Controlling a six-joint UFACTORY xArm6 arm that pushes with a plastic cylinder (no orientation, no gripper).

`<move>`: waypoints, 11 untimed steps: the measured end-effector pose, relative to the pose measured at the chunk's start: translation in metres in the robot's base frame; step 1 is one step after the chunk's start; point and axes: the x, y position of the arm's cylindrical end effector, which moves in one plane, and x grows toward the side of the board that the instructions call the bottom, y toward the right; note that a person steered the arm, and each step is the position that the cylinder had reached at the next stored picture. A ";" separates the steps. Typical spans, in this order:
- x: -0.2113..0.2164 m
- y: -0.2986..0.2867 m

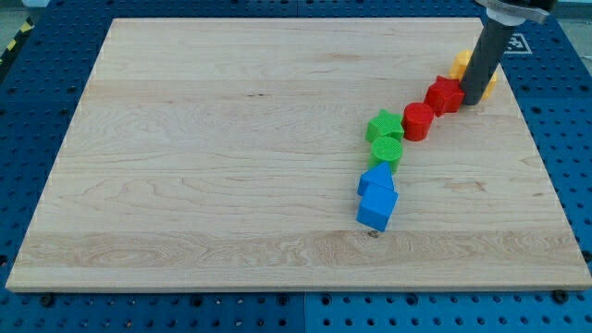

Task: Move the red star top right to the red circle

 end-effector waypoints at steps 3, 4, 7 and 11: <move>-0.046 -0.010; -0.027 -0.017; -0.006 -0.016; 0.020 0.040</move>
